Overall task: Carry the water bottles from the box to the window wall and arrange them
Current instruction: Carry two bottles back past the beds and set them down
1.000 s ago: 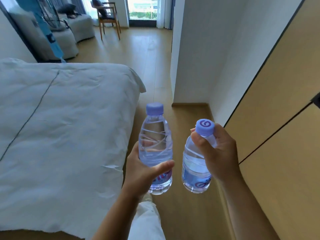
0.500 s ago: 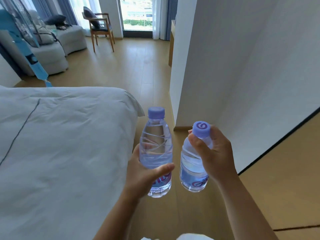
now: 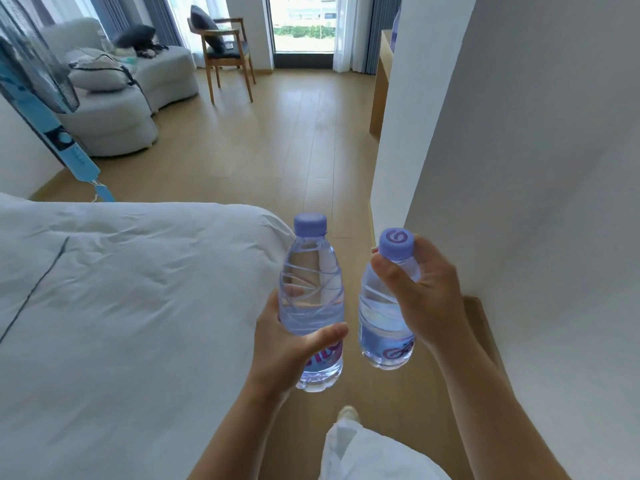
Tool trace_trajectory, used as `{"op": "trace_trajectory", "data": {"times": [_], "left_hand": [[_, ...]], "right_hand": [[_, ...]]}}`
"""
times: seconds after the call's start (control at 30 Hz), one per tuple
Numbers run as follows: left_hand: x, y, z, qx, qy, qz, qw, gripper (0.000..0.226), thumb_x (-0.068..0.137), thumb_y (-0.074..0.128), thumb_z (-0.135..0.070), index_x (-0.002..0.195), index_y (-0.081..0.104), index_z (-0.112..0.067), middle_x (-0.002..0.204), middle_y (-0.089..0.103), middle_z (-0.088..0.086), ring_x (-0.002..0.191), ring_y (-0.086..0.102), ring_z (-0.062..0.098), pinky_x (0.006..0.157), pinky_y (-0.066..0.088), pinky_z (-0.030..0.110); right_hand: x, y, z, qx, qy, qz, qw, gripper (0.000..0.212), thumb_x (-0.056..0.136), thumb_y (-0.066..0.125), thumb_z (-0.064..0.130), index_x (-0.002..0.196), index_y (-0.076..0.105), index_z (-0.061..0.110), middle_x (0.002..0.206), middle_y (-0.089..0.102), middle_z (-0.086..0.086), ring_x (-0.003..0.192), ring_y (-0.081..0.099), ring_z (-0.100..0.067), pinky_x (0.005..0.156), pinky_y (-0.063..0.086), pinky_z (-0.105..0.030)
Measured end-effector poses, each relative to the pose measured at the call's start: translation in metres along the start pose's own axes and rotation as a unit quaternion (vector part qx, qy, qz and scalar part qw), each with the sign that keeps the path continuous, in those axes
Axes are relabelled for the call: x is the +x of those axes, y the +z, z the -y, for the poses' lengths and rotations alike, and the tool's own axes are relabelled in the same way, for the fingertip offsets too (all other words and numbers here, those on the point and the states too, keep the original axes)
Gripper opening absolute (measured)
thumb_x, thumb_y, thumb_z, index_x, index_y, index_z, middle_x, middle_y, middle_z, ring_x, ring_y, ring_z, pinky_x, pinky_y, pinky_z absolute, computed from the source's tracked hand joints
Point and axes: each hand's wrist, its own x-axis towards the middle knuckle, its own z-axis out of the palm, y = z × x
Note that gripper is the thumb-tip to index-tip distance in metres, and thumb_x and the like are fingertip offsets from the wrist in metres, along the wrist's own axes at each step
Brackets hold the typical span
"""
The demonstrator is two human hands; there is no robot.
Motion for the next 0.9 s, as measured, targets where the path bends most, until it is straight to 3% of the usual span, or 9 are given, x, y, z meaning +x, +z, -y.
{"op": "trace_trajectory", "data": {"times": [0.2,0.3,0.43,0.53,0.73,0.9], "left_hand": [[0.135,0.018,-0.011,0.022,-0.004,-0.019,1.000,0.058,0.048,0.080,-0.033,0.099,0.054,-0.032,0.088,0.066,-0.032,0.084,0.065,-0.007,0.065,0.049,0.007],[0.192,0.022,-0.011,0.021,-0.011,-0.042,0.999,0.062,0.043,0.083,-0.039,0.098,0.055,-0.032,0.083,0.068,-0.024,0.081,0.065,-0.007,0.065,0.049,0.007],[0.271,0.024,-0.008,0.019,-0.012,-0.040,0.999,0.064,0.043,0.082,-0.045,0.099,0.052,-0.036,0.086,0.064,-0.027,0.083,0.062,-0.012,0.064,0.047,0.004],[0.339,0.021,-0.007,0.015,-0.010,-0.039,0.999,0.072,0.036,0.077,-0.056,0.101,0.054,-0.034,0.088,0.067,-0.025,0.085,0.065,-0.005,0.066,0.051,0.010],[0.495,0.007,-0.020,-0.001,0.000,-0.012,1.000,0.072,0.033,0.079,-0.052,0.099,0.058,-0.030,0.089,0.071,-0.016,0.083,0.069,0.005,0.067,0.055,0.018],[0.613,0.006,-0.038,-0.010,0.009,0.015,1.000,0.089,0.035,0.078,-0.051,0.115,0.058,-0.018,0.105,0.069,0.003,0.095,0.068,0.024,0.085,0.056,0.041]], "right_hand": [[0.139,0.016,-0.040,-0.002,-0.013,0.002,1.000,0.015,0.077,0.058,0.035,0.090,0.058,0.027,0.077,0.062,0.018,0.076,0.060,0.008,0.067,0.040,-0.001],[0.196,0.026,-0.056,-0.003,-0.012,0.019,1.000,0.020,0.078,0.058,0.034,0.092,0.060,0.020,0.079,0.063,0.014,0.075,0.060,0.004,0.067,0.041,-0.003],[0.272,0.047,-0.080,0.009,-0.009,0.021,1.000,0.011,0.078,0.059,0.033,0.087,0.060,0.027,0.076,0.065,0.012,0.073,0.061,0.001,0.066,0.041,-0.004],[0.333,0.069,-0.098,0.009,-0.011,0.013,1.000,0.007,0.078,0.060,0.033,0.085,0.059,0.032,0.076,0.066,0.015,0.073,0.061,0.000,0.067,0.042,-0.006],[0.460,0.118,-0.126,0.015,-0.010,-0.003,1.000,0.008,0.077,0.060,0.032,0.085,0.059,0.031,0.076,0.065,0.021,0.072,0.060,0.000,0.065,0.042,-0.006],[0.557,0.140,-0.145,-0.001,-0.003,-0.041,0.999,0.009,0.079,0.057,0.034,0.088,0.058,0.034,0.077,0.064,0.019,0.078,0.060,0.003,0.065,0.043,-0.003]]}}
